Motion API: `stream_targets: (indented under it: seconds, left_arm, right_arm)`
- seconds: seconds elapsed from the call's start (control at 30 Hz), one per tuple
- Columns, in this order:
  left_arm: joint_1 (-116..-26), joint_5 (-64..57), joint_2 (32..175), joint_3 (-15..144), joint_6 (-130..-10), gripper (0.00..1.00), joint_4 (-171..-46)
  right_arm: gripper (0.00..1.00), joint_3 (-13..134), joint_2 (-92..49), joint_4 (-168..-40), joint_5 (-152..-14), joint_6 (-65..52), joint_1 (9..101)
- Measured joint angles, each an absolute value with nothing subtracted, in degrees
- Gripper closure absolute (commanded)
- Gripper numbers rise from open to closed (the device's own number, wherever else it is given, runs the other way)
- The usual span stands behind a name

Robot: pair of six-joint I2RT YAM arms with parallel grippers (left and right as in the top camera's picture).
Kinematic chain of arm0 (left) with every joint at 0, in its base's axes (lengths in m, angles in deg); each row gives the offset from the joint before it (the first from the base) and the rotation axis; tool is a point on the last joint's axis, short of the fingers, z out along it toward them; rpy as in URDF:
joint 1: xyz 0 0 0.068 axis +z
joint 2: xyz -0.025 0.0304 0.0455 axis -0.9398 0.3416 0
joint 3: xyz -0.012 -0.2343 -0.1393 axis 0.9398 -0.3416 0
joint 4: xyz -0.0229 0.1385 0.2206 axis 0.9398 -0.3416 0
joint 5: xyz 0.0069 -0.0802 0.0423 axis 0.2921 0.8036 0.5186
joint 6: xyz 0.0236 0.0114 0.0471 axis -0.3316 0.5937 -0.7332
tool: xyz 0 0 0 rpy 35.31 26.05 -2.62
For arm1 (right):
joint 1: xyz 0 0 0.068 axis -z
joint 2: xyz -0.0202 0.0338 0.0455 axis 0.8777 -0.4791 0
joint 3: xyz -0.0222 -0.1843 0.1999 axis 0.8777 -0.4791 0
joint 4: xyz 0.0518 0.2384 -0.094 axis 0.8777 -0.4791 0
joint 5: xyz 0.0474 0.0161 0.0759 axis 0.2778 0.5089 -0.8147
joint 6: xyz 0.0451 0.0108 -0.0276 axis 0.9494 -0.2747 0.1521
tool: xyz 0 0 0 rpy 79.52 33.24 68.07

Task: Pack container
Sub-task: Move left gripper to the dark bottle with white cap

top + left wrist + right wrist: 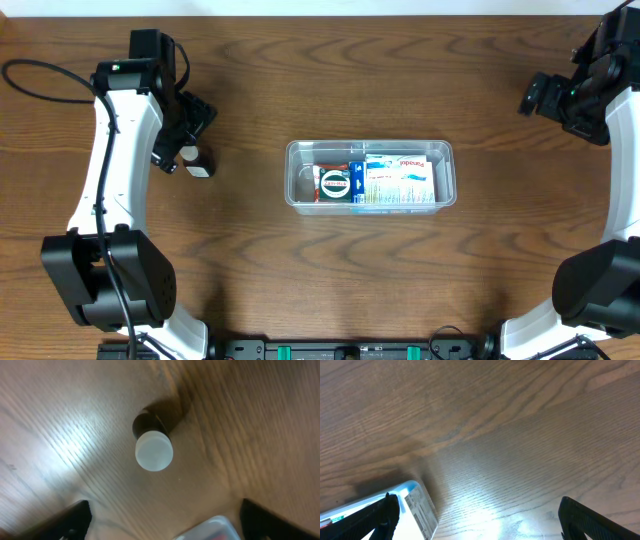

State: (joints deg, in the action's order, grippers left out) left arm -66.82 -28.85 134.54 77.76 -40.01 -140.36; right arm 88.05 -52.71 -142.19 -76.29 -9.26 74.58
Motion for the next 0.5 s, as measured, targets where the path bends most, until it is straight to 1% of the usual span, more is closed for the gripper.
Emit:
stream_targets:
  seconds: [0.23, 0.5]
  left_arm:
    - [-66.8, -29.49, 134.54, 77.76, -34.8, 0.02, -140.4]
    - [-66.82, -29.66, 134.54, 77.76, -24.07, 0.02, -140.4]
  right_arm:
    - [0.01, 88.05, -52.71, -142.19, -76.27, -9.26, 74.58]
    - [0.01, 88.05, -52.71, -142.19, -76.29, -9.26, 74.58]
